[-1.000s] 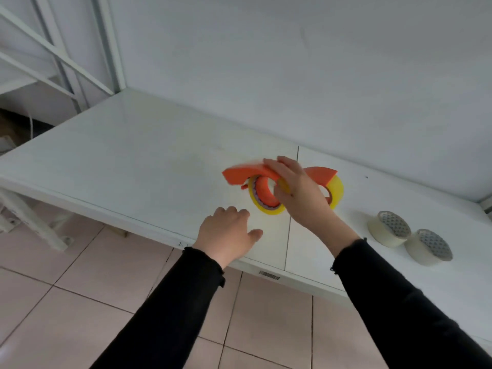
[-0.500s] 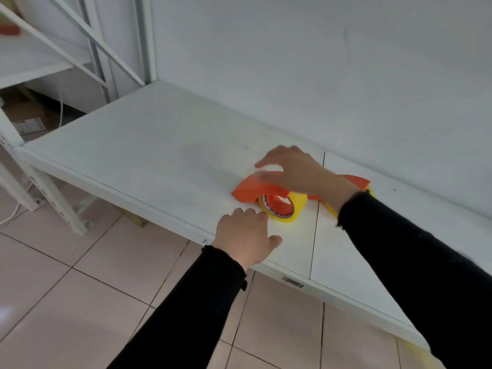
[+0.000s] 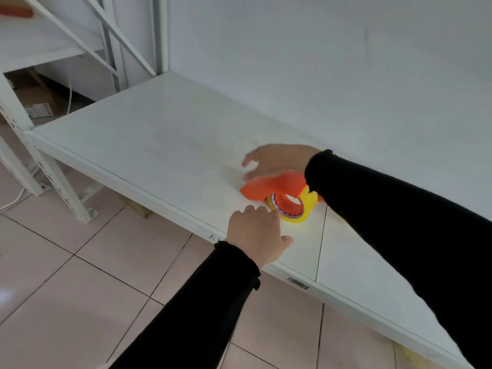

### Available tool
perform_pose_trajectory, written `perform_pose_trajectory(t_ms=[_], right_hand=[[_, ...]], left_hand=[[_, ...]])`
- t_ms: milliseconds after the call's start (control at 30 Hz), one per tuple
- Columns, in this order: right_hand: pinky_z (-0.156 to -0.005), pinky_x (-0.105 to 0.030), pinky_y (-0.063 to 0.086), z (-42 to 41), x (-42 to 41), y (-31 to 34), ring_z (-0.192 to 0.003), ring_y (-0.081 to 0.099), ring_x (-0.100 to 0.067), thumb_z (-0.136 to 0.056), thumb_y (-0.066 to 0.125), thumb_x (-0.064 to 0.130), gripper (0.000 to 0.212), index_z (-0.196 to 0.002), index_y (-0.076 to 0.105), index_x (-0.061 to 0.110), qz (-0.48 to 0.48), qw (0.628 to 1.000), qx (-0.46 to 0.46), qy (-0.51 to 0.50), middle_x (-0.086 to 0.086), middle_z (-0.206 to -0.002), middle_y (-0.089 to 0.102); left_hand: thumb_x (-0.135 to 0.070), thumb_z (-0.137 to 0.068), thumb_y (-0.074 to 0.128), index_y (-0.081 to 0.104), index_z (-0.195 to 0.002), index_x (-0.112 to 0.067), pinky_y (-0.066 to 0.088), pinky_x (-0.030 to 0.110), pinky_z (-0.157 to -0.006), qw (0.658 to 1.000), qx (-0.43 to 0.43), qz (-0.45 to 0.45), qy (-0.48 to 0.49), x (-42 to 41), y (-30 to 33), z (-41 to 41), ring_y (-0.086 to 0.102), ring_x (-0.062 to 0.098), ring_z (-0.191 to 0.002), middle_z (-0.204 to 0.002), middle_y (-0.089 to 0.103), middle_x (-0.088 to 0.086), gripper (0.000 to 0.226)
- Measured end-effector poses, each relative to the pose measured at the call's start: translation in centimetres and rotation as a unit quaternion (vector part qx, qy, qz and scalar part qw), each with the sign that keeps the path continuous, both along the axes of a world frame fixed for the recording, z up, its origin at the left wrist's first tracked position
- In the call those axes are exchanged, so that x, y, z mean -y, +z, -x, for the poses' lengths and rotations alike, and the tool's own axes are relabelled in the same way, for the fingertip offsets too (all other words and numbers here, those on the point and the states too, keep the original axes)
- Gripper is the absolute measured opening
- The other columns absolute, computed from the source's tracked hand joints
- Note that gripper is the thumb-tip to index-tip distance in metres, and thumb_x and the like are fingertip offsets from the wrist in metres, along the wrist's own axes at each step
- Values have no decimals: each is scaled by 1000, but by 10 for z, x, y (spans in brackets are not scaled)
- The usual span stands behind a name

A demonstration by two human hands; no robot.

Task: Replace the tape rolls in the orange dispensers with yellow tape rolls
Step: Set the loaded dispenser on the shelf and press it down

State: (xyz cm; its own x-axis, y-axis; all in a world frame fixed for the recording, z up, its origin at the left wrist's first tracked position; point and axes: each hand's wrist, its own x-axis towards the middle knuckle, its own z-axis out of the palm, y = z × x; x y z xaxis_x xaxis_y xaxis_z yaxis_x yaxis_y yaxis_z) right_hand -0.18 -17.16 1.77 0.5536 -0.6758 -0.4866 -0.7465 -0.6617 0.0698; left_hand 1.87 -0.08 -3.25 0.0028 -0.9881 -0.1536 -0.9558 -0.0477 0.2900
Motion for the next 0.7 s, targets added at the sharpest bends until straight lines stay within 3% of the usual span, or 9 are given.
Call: perform_pose_trajectory(t_ms=[67, 133, 267, 433, 700], right_hand=[[-92, -40, 50, 16, -7, -14, -120, 60, -26, -80, 57, 66, 61, -132, 59, 33, 14, 998, -61, 22, 5, -136, 62], [-79, -36, 50, 23, -12, -27, -106, 64, -25, -80, 58, 63, 55, -124, 62, 31, 45, 997, -43, 44, 3, -119, 69], [-81, -36, 50, 28, -15, -33, -108, 63, -24, -83, 59, 55, 48, -125, 66, 32, 83, 995, 3, 53, 4, -117, 69], [-68, -31, 45, 48, -12, -32, -103, 69, -26, -76, 61, 53, 48, -115, 71, 26, 73, 996, -23, 53, -3, -113, 73], [-65, -30, 44, 67, -19, -34, -98, 69, -23, -76, 59, 55, 45, -112, 72, 31, 88, 994, -26, 64, 2, -107, 74]], left_hand=[[-53, -93, 44, 54, -129, -14, 35, 35, -79, 1000, -2, 3, -1, -1, 0, 0, 54, 25, -112, -121, 61, 6, 54], [-53, -93, 43, 55, -129, -15, 34, 35, -79, 1000, -4, 3, 0, -2, -2, 1, 54, 25, -113, -122, 61, 6, 54], [-53, -93, 43, 55, -129, -15, 34, 35, -79, 1000, -9, -5, -2, -1, -5, 5, 53, 25, -114, -123, 60, 6, 54], [-55, -93, 43, 54, -130, -14, 36, 36, -80, 1000, 2, -1, -13, 2, -7, 10, 54, 26, -114, -124, 61, 7, 56], [-56, -92, 44, 54, -128, -15, 39, 36, -83, 1000, -2, -3, -16, 2, -9, 16, 54, 26, -114, -124, 62, 5, 56]])
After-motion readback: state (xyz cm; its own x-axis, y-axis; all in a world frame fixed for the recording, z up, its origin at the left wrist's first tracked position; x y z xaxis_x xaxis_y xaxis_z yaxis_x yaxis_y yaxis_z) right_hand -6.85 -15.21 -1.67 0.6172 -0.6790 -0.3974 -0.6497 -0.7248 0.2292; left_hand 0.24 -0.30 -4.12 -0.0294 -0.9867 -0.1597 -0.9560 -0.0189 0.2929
